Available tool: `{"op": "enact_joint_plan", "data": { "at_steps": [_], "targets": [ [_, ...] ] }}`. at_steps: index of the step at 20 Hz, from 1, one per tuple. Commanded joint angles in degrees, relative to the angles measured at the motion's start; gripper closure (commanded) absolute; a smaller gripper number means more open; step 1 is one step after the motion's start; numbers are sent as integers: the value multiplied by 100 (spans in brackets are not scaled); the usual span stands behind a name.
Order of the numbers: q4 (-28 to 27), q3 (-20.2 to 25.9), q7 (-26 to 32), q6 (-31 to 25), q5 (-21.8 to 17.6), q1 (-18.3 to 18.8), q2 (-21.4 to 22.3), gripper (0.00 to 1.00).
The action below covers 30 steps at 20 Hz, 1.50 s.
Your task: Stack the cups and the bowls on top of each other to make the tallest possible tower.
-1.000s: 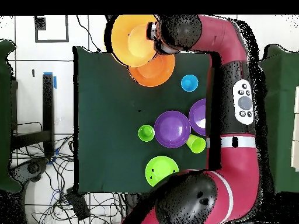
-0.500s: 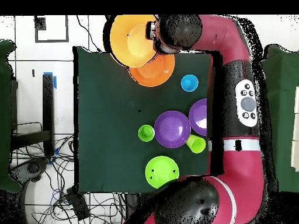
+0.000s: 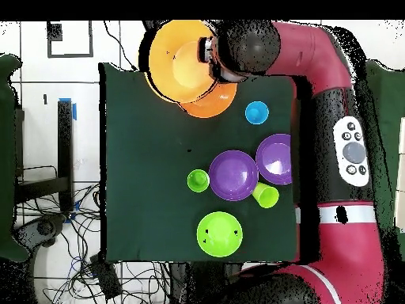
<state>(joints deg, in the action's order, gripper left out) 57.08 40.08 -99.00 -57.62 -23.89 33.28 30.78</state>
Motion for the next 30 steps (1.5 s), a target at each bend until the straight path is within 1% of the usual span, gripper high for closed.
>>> {"op": "enact_joint_plan", "data": {
  "at_steps": [1, 5, 12, 13, 16, 21, 27, 30],
  "targets": [
    [592, -38, 1096, 210, -137, 216, -56, 100],
    [485, -21, 1492, 309, -350, 326, -290, 100],
    [449, 75, 1909, 537, -539, 521, -588, 100],
    [461, 127, 2011, 567, -540, 557, -635, 100],
    [515, 227, 2075, 602, -486, 623, -727, 100],
    [534, 532, 2310, 816, -375, 765, -1085, 100],
    [629, 755, 2319, 910, -283, 881, -1351, 100],
    [662, 817, 2275, 931, -285, 905, -1393, 100]
  ]
}}
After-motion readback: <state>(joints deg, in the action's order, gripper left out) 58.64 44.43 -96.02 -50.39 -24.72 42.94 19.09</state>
